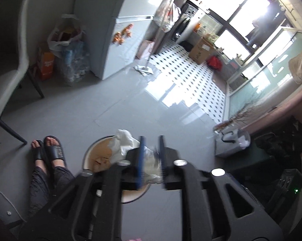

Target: Collect trash

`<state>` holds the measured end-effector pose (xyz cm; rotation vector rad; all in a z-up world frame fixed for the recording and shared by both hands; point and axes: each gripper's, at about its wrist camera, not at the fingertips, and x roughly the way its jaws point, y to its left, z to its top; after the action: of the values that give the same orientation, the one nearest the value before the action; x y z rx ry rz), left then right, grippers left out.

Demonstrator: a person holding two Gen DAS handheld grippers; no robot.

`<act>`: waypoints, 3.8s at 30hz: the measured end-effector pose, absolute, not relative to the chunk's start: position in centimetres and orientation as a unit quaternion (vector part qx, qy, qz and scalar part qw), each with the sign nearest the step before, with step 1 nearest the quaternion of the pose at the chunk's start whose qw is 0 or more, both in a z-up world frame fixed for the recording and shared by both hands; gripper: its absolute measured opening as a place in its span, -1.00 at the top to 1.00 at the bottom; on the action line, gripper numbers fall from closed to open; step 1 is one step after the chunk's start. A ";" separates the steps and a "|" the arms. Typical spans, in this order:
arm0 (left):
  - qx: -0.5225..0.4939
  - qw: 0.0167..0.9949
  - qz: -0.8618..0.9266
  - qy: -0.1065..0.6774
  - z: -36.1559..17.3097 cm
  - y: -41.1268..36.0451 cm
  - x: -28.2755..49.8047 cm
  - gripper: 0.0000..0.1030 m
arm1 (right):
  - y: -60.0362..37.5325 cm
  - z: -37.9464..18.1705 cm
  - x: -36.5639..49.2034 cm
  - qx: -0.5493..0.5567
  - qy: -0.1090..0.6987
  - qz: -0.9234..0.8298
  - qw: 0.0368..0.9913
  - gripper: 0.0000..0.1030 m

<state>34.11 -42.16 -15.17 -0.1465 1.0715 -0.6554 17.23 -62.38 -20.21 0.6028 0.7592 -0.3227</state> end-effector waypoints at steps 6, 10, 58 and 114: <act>-0.088 0.809 -0.330 0.478 -13.3 -41.7 32.7 -0.43 | -62.4 -19.1 16.2 0.288 0.353 -0.158 0.876 -0.07; -0.098 0.825 -0.318 0.457 -11.4 -38.7 32.5 -0.70 | -61.3 -18.4 16.3 0.284 0.349 -0.148 0.881 -0.07; -0.125 0.949 -0.076 0.280 1.8 0.9 10.9 -0.89 | -32.2 -1.8 11.3 0.143 0.280 0.066 0.947 -0.85; -0.115 0.954 -0.021 0.275 -0.3 3.3 5.7 -0.89 | -29.1 -4.1 8.0 0.105 0.294 0.118 0.943 -0.85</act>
<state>5.74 3.30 -0.28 -0.2331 0.5594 -0.0417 8.01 -29.11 -4.10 0.2144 0.6003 0.2401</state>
